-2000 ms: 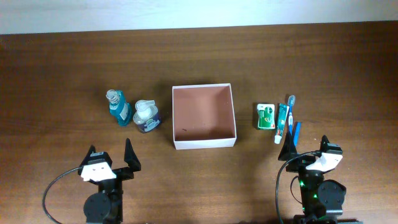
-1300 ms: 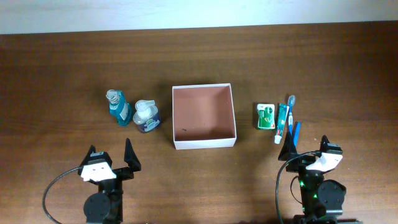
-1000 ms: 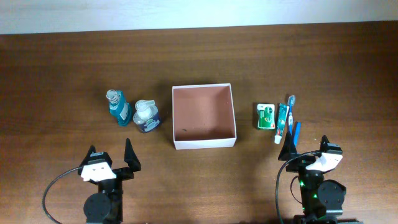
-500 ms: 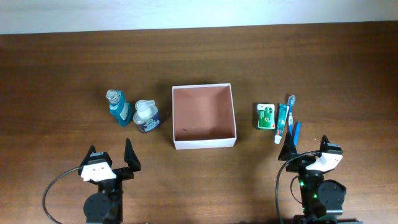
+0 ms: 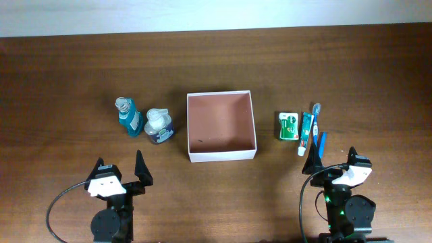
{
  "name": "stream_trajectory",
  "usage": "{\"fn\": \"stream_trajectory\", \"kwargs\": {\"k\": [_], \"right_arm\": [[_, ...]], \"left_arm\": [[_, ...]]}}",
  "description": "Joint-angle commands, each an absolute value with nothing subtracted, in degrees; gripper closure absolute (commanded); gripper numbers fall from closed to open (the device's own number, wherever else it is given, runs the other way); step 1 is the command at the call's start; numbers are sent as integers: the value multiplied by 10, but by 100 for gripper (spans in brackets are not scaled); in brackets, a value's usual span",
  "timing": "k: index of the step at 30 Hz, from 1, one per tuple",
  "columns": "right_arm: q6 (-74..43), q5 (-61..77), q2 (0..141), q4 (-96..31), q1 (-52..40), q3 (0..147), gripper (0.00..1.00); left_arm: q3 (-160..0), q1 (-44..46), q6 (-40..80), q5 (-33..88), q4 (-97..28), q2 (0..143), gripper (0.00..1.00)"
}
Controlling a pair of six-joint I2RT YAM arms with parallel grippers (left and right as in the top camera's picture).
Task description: Pack container
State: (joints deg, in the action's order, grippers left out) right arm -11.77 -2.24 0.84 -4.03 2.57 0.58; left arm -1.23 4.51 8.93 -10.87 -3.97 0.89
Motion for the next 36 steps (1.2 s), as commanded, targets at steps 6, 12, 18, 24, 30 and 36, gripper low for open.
{"fn": "stream_trajectory", "kwargs": {"k": [6,12,18,24,30,36], "right_arm": [[-114,-21,4,-45,23,3,2],[-114,-21,4,-45,23,3,2],[-114,-21,4,-45,23,3,2],[-114,-21,4,-45,23,3,2],[-114,-21,4,-45,23,3,2],[-114,-21,4,-45,23,3,2]], "left_arm": [[-6,42,78,-103,-37,4,1],[-6,42,78,-100,-37,4,1],[-13,42,79,-25,5,4,1],[-129,42,78,73,-3,14,1],[-346,42,52,78,-168,140,1],[-623,42,1,114,-411,389,0]]}}
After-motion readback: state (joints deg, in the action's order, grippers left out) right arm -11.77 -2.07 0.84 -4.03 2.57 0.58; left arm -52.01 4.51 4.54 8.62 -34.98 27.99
